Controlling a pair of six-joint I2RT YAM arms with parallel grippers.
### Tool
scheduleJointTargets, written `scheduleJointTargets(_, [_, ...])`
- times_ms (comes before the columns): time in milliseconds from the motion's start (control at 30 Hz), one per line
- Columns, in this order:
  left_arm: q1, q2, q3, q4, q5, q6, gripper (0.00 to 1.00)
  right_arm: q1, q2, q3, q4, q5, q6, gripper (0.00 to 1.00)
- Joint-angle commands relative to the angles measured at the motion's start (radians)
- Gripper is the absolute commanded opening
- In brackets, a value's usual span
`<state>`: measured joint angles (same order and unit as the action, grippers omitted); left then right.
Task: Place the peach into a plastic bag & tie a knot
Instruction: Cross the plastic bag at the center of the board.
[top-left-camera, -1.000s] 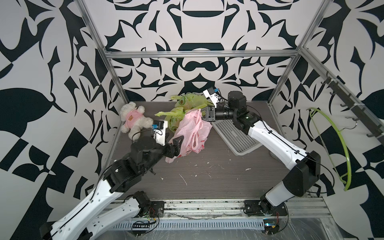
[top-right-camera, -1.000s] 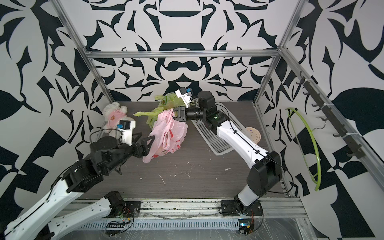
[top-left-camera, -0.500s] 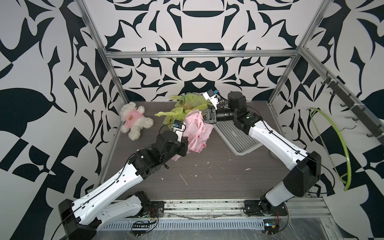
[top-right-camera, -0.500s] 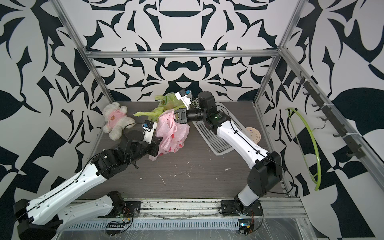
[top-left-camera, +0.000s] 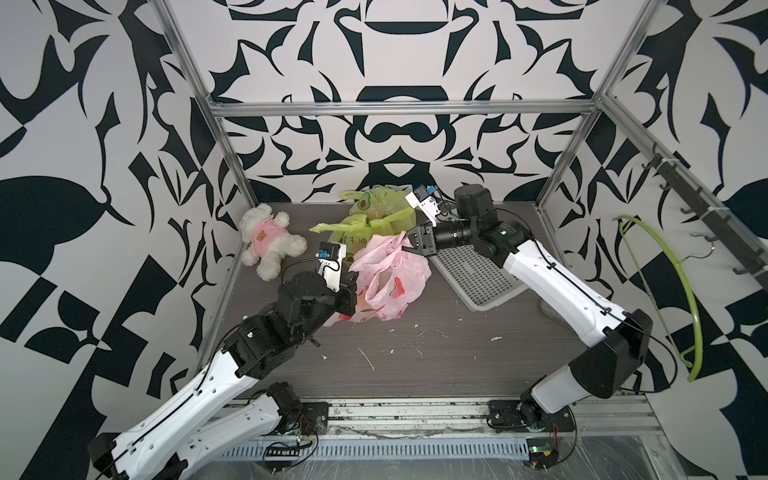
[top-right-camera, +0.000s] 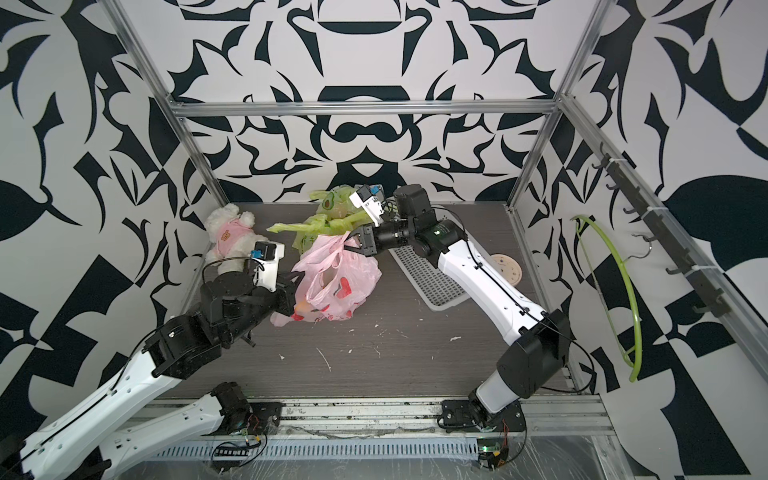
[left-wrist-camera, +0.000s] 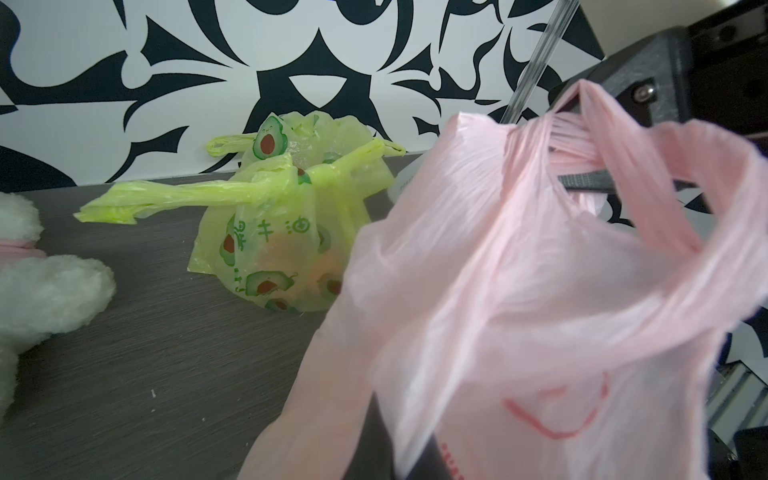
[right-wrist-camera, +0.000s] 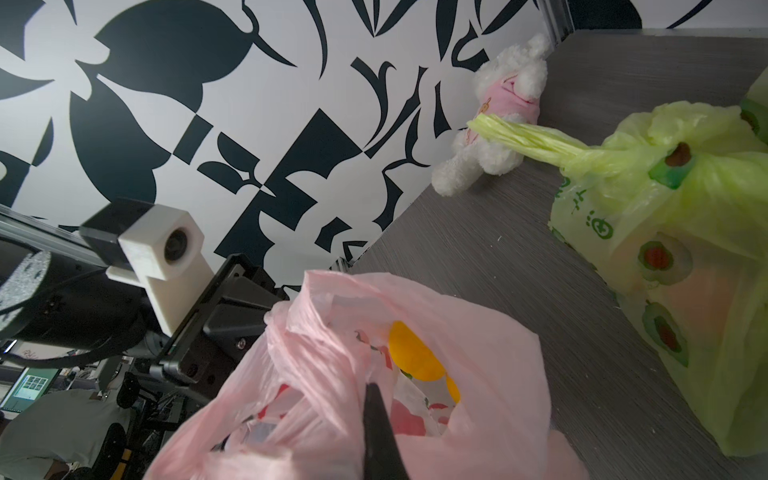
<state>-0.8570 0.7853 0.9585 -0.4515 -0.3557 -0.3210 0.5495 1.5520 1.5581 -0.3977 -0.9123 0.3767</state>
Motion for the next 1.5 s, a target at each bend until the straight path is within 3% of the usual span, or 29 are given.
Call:
scheduleJointTargets(0, [0.004, -0.011, 0.024, -0.032, -0.023, -0.001, 0.0, -0.002, -0.04, 0.049, -0.055, 0.035, -0.057, 0.0])
scheduleJointTargets(233, [0.004, 0.02, 0.061, -0.069, 0.011, -0.019, 0.0, 0.0, -0.034, 0.083, -0.111, 0.125, -0.055, 0.0])
scheduleJointTargets(500, [0.004, 0.072, 0.059, -0.051, 0.136, -0.062, 0.0, -0.001, -0.042, 0.076, -0.085, 0.245, -0.026, 0.0])
scheduleJointTargets(867, [-0.002, 0.1, -0.078, 0.161, 0.254, -0.169, 0.0, -0.001, -0.102, -0.083, 0.285, 0.272, 0.179, 0.0])
scheduleJointTargets(1133, [-0.039, 0.178, -0.093, 0.312, 0.336, -0.167, 0.0, 0.008, -0.094, -0.15, 0.486, 0.289, 0.308, 0.0])
scheduleJointTargets(1367, [-0.072, 0.213, -0.095, 0.405, 0.346, -0.158, 0.0, 0.074, -0.068, -0.145, 0.432, 0.415, 0.254, 0.0])
scheduleJointTargets(1467, [-0.073, 0.204, -0.093, 0.405, 0.335, -0.155, 0.0, 0.075, -0.049, -0.155, 0.476, 0.363, 0.293, 0.0])
